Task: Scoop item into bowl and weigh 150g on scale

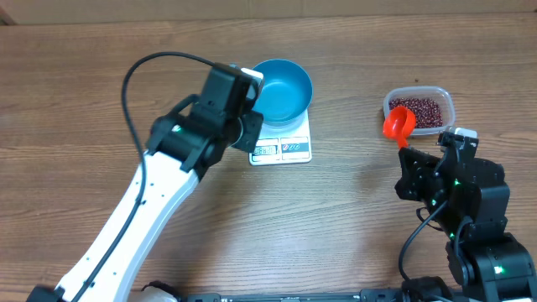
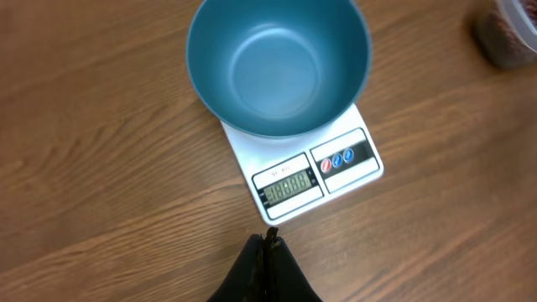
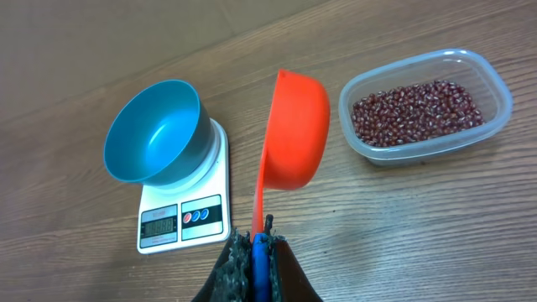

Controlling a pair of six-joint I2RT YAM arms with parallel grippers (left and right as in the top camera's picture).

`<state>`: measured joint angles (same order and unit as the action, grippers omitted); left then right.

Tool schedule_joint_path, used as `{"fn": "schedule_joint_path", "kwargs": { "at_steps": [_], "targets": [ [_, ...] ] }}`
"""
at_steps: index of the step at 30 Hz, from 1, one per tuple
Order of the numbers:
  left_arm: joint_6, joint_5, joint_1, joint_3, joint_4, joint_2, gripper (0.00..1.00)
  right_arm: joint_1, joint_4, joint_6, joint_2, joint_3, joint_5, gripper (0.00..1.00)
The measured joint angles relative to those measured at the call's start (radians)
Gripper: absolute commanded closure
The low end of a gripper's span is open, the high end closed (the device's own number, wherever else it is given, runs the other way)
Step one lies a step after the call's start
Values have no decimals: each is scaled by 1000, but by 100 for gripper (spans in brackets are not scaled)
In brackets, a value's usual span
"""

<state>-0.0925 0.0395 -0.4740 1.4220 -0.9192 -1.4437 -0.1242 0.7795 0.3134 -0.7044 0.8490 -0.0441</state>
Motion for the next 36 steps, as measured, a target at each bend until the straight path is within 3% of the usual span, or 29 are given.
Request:
{"fn": "schedule_joint_path", "kwargs": {
  "at_steps": [2,3,4,5,6,23,36],
  "targets": [
    [47,-18,5,0,-18,19,94,0,0,0,0,0,-1,96],
    [66,-23,7,0,-24,23,86,0,0,0,0,0,-1,96],
    [84,-31,10,0,-27,23,66,0,1,0,0,0,-1,96],
    [101,-37,12,0,-28,23,15,0,3,0,0,0,-1,97],
    [106,-44,14,0,-26,22,1,0,6,0,0,0,-2,96],
    [160,-144,91,0,67,23,0,0,36,0,0,0,-18,97],
    [175,-179,103,0,56,23,0,0,45,-53,-25,26,-34,97]
  ]
}}
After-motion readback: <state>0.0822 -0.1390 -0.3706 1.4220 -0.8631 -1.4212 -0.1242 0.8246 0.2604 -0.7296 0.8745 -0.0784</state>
